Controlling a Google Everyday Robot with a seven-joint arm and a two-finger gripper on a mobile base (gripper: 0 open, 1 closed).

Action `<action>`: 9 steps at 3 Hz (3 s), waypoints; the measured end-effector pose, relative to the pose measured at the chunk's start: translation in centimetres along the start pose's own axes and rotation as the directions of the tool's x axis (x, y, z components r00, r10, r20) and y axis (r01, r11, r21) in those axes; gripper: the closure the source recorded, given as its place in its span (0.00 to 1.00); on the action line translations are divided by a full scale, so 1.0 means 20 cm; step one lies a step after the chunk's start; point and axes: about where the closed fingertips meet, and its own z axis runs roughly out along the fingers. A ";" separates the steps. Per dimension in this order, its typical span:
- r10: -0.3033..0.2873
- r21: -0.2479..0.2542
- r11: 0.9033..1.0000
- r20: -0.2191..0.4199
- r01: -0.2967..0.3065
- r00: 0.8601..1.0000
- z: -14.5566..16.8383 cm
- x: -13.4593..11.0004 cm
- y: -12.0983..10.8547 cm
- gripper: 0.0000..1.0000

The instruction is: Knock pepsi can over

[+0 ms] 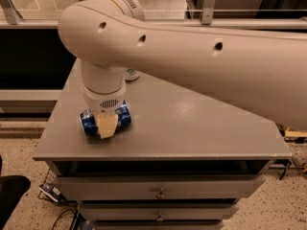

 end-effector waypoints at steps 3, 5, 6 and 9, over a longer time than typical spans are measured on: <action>-0.002 0.001 1.000 -0.001 0.002 1.000 0.00 0.00 0.00 0.00; 0.002 0.156 0.987 0.169 -0.028 0.986 -0.28 0.16 -0.05 0.00; 0.050 0.275 0.952 0.296 -0.136 0.954 -0.48 0.45 -0.11 0.00; 0.281 0.317 0.730 0.669 -0.606 0.688 -0.76 1.08 -0.16 0.00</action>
Offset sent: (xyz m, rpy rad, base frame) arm -0.0004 0.0002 0.0001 -0.0003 -0.0005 0.0009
